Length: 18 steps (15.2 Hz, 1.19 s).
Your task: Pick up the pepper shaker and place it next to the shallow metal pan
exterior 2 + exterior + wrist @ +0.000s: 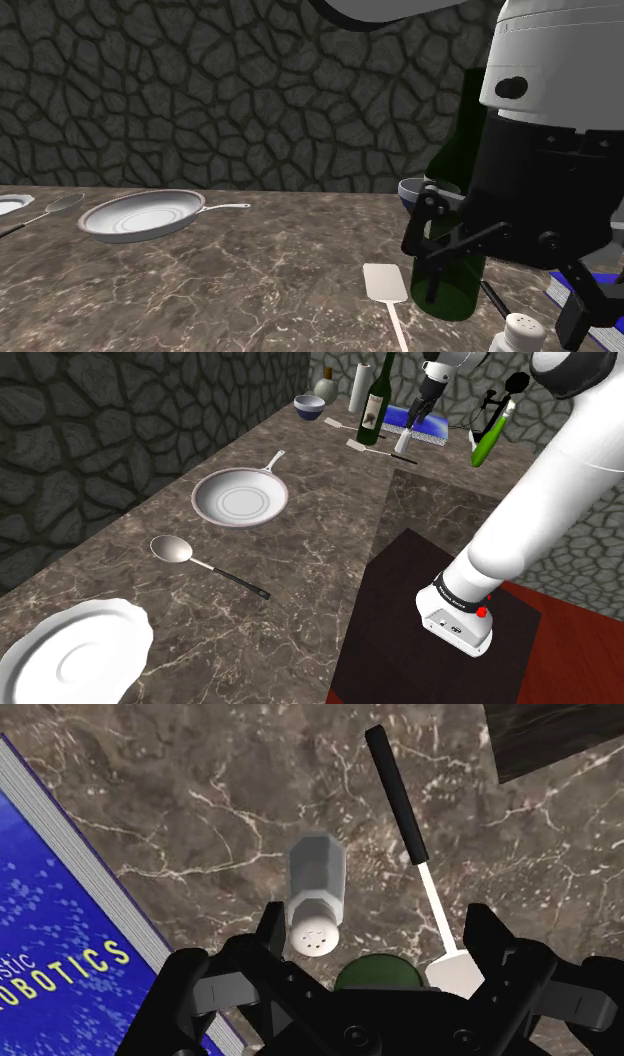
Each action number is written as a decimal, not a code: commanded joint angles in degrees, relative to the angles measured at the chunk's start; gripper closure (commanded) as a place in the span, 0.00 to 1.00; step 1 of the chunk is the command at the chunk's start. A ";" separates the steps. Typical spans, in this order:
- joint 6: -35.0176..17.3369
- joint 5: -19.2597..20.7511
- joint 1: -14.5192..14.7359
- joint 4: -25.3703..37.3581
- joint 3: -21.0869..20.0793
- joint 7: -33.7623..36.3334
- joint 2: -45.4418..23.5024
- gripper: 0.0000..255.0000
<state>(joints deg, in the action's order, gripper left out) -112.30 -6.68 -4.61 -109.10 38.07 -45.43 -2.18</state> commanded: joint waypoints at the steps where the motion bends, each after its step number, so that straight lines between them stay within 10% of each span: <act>1: 0.59 -4.04 -1.54 4.67 0.96 -4.16 -5.48 0.00; 17: -4.24 -7.14 -2.67 2.67 0.31 -6.65 -9.34 0.00; 18: -4.24 -7.14 -2.67 2.67 0.31 -6.65 -9.34 1.00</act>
<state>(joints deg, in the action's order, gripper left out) -116.54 -13.82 -7.27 -106.43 38.38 -52.08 -11.52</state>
